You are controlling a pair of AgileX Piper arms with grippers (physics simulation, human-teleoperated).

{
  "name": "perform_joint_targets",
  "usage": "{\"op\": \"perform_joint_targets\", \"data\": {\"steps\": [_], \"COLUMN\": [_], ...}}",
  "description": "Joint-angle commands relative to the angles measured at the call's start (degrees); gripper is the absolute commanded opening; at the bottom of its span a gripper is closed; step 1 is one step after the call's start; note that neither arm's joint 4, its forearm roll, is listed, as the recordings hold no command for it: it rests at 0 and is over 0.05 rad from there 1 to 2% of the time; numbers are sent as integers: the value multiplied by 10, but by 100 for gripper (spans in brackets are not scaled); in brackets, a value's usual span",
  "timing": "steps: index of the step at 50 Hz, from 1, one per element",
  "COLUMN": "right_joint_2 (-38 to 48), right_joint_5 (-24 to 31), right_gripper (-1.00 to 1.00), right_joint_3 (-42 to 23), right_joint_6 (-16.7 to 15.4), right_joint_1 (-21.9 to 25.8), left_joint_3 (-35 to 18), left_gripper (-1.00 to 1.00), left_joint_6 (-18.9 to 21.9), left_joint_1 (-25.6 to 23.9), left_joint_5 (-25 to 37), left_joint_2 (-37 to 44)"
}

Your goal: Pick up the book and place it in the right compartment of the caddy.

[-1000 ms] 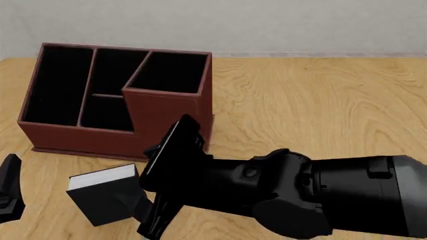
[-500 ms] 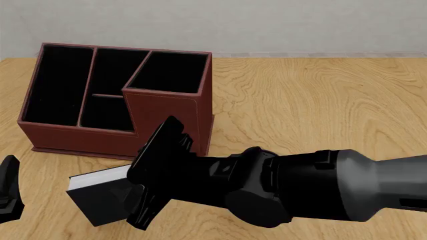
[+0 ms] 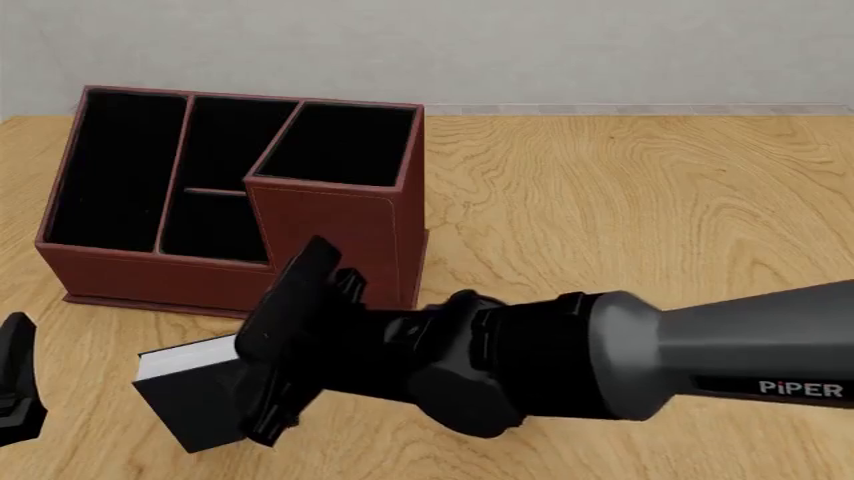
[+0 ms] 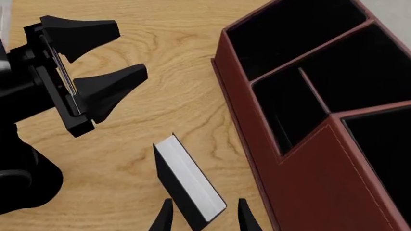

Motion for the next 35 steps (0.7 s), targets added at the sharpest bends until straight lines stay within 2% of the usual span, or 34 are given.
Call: {"op": "perform_joint_targets", "data": {"steps": [1,22,35], "right_joint_2": [23,34,43], "right_joint_5": [4,-11,-13], "right_gripper": [100,100,100], "right_joint_3": [-21,-21,-21], "right_joint_6": [-3,15,15], "right_joint_1": [-3,5,8], "left_joint_3": [0,0,0], "left_gripper": [100,100,100], "left_joint_6": [-1,0,-2], "left_joint_1": [6,9,11], "left_joint_5": [3,5,5], "left_joint_2": [0,0,0]}}
